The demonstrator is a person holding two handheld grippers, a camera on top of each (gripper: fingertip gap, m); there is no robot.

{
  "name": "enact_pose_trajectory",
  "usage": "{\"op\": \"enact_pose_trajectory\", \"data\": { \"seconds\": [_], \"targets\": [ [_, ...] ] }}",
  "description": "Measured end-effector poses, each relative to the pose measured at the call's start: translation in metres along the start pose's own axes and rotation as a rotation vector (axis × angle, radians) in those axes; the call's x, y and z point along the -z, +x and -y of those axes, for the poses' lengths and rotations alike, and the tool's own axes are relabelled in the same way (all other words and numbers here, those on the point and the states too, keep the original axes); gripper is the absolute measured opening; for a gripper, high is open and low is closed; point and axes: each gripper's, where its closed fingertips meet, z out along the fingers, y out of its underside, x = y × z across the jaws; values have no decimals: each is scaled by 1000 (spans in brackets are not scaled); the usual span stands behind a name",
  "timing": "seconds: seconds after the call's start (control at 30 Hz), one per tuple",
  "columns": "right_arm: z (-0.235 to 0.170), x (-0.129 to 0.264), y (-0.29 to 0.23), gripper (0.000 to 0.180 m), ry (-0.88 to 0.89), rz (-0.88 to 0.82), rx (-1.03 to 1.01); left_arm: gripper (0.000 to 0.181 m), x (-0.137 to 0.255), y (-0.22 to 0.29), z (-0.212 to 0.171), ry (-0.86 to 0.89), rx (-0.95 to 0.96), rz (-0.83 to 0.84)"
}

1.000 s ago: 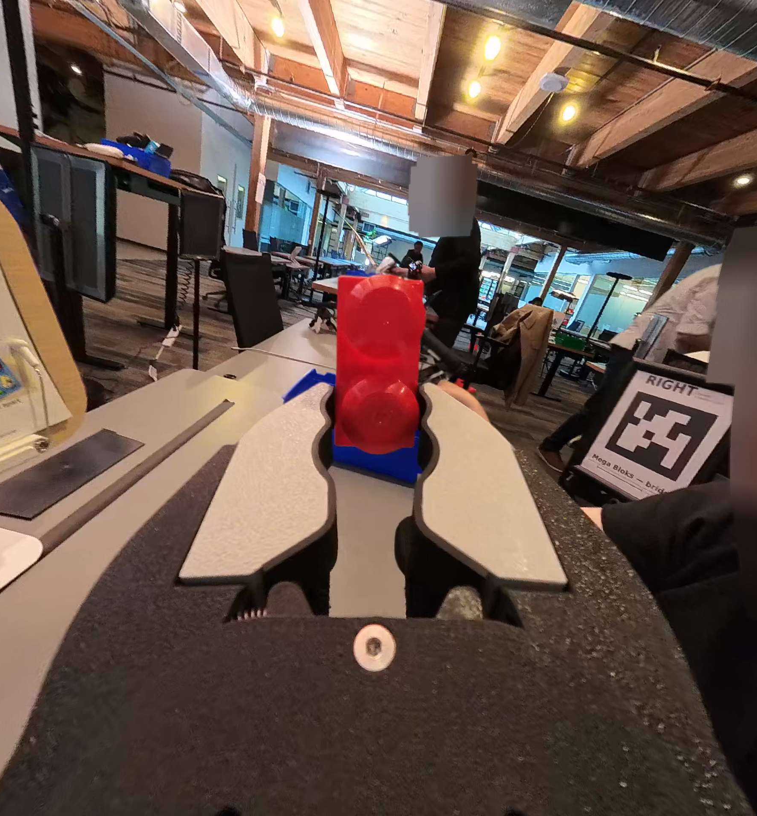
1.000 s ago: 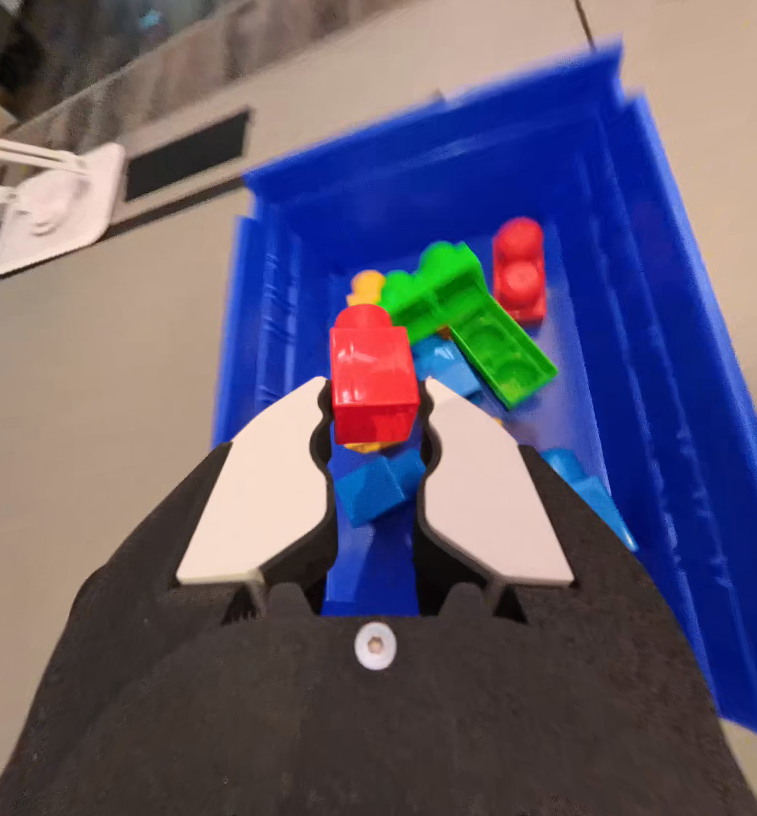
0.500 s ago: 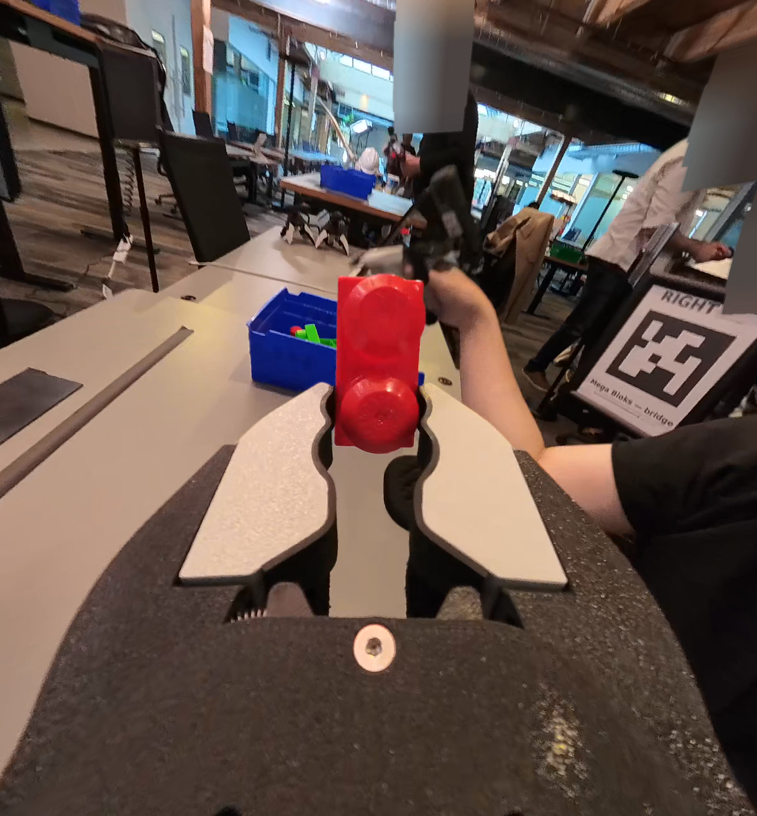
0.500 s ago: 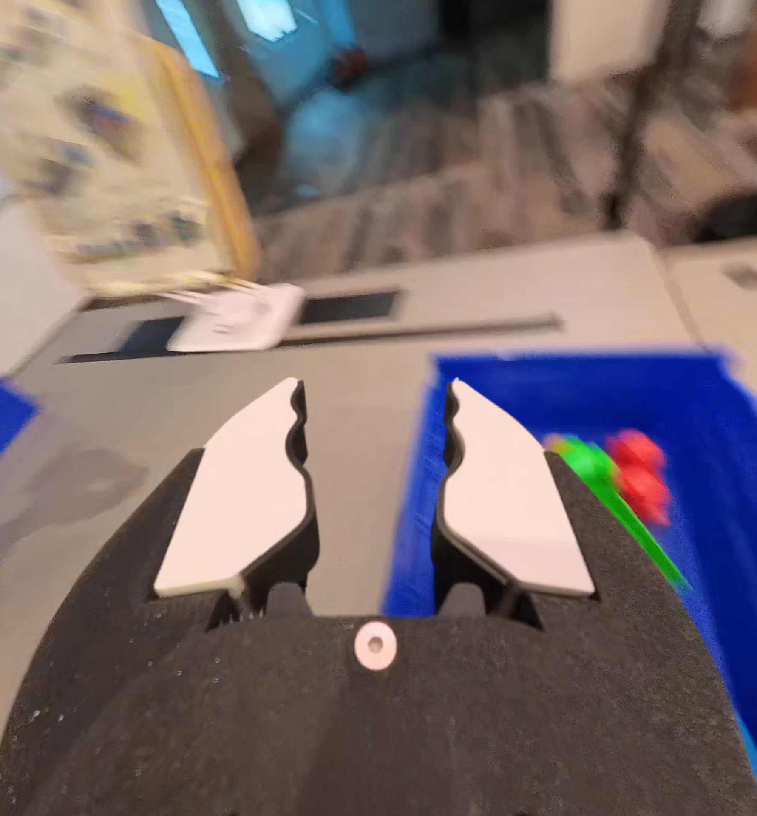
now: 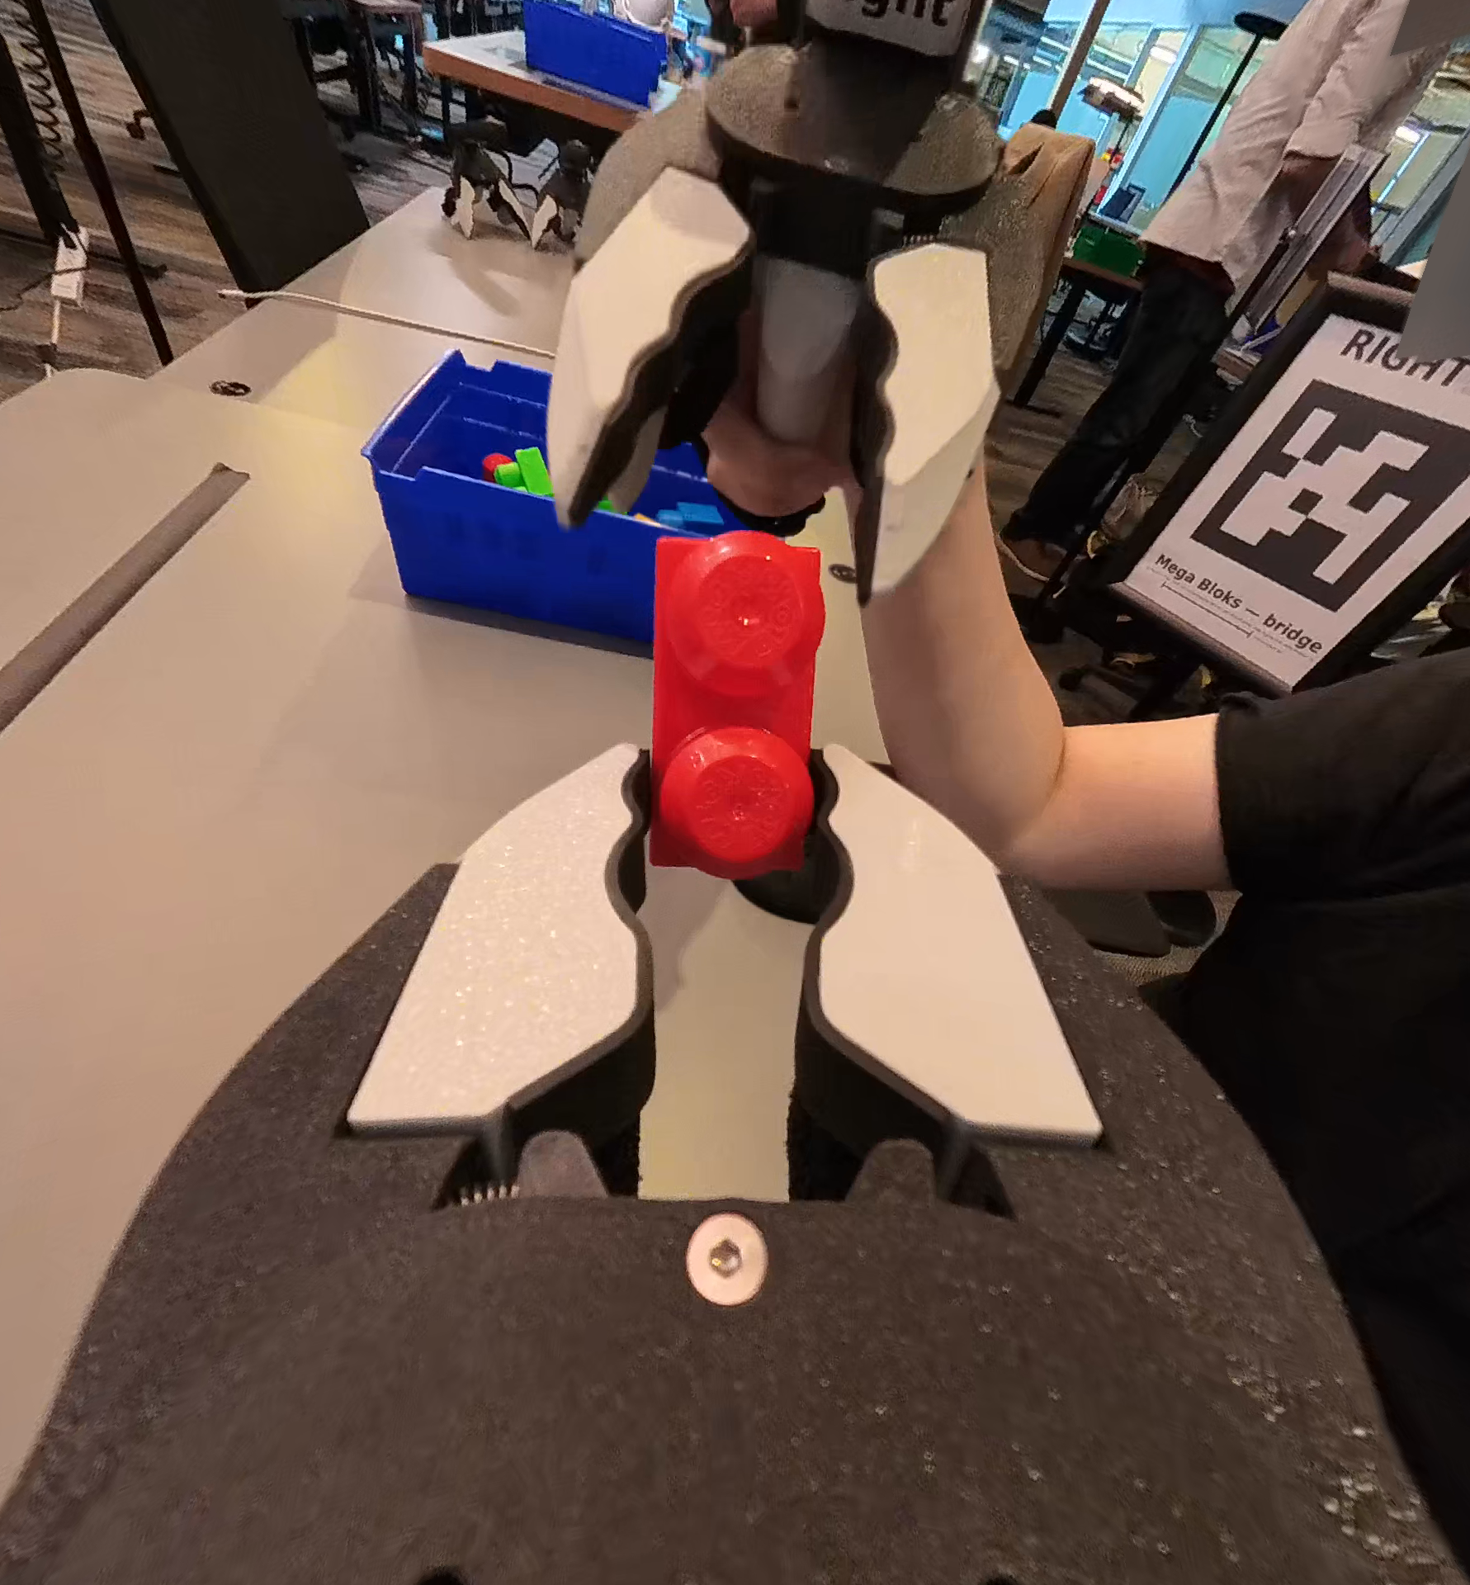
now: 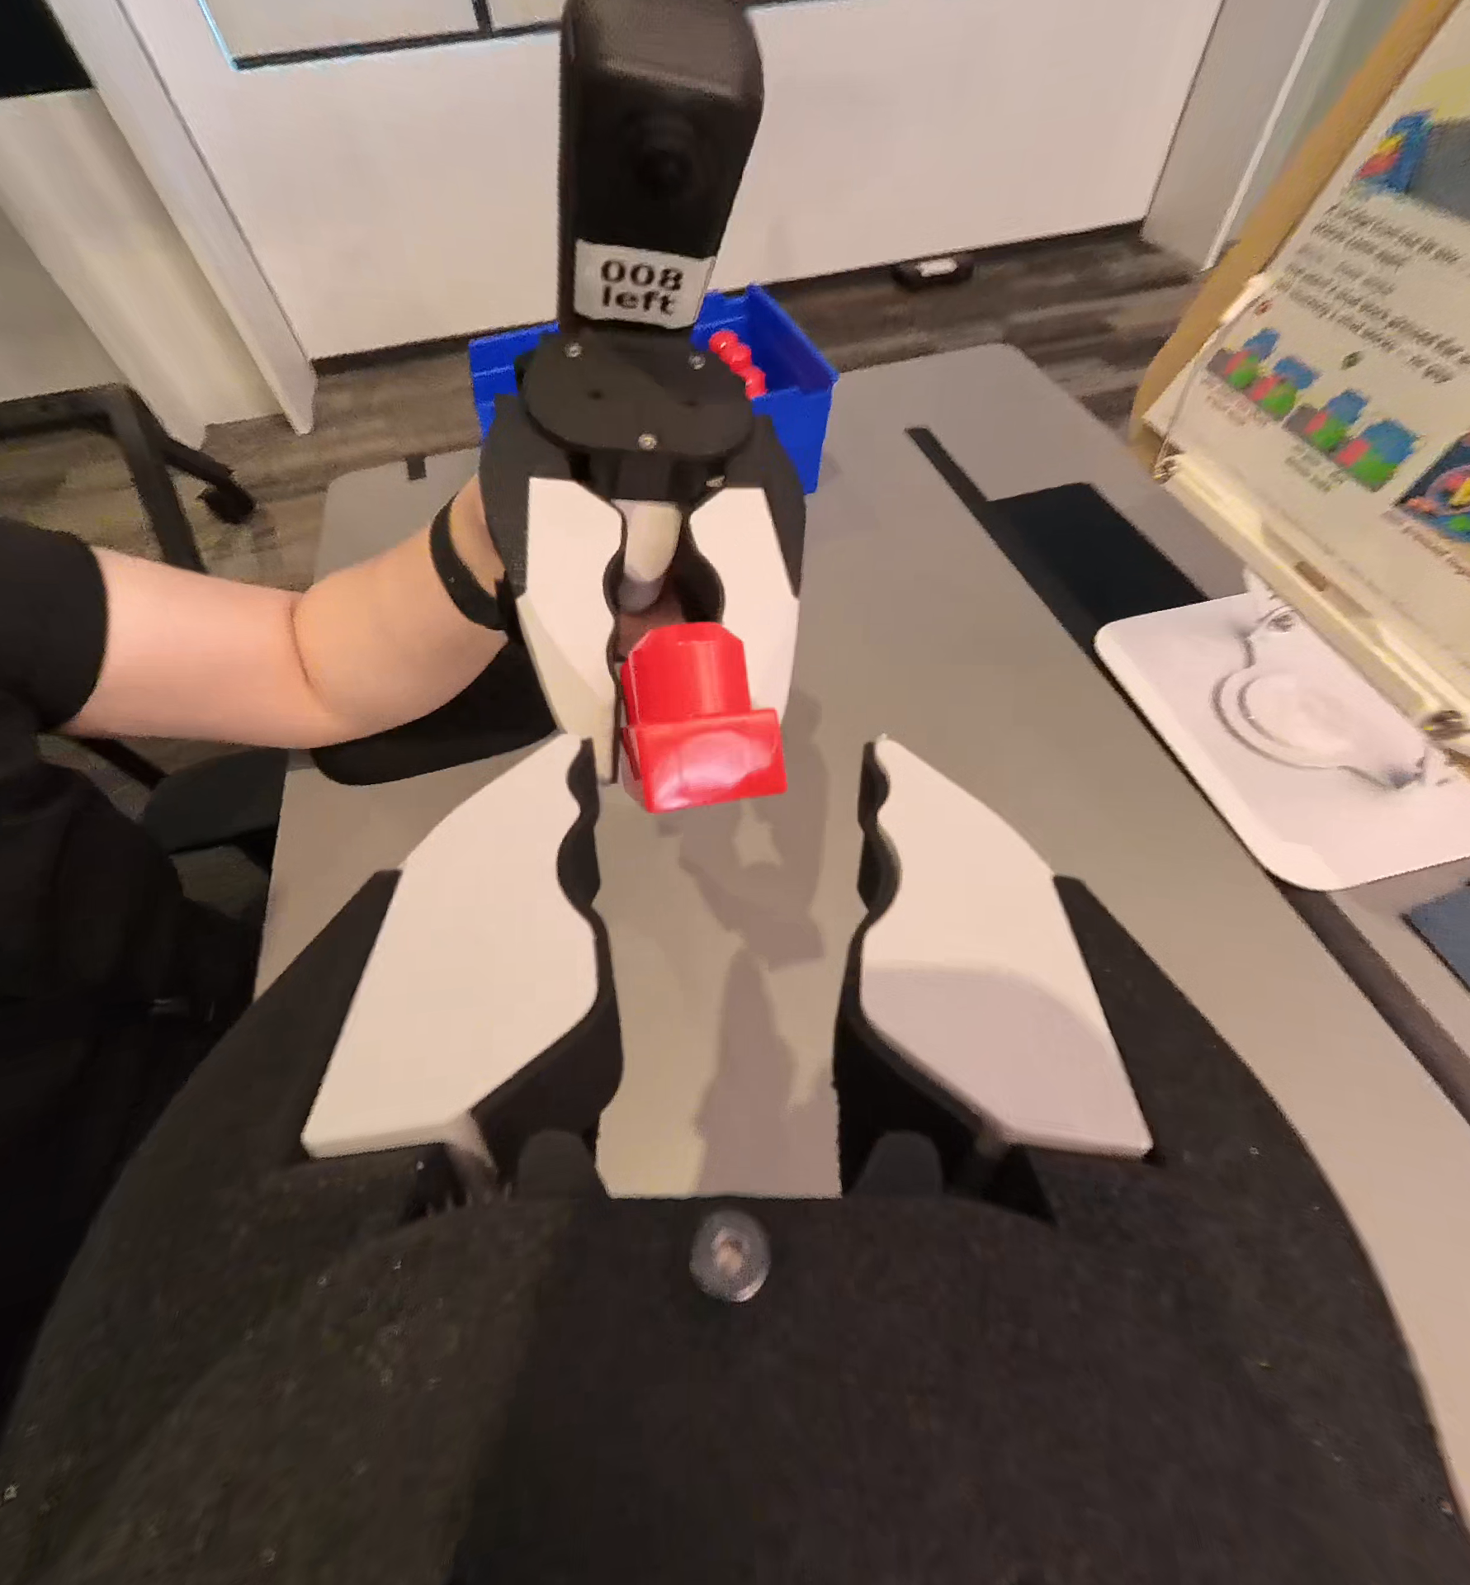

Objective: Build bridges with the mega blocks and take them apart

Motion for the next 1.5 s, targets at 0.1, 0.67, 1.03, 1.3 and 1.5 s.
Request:
{"op": "enact_pose_trajectory", "data": {
  "seconds": [0.1,0.67,1.03,1.3,1.5],
  "targets": [
    [-10,-14,-2,56,-68,30,-2,34,-3,2,-3,-19,-4,-10],
    [-204,266,134,37,-123,-1040,-634,40,37,-5,15,64,-10,49],
    [-289,296,137,37,36,-1085,-1027,39,41,-7,15,69,12,46],
    [-294,310,137,47,92,-1146,-1067,39,44,-6,16,69,5,52],
    [-218,323,125,50,210,-1172,-801,39,54,-7,22,99,0,76]
  ]
}}
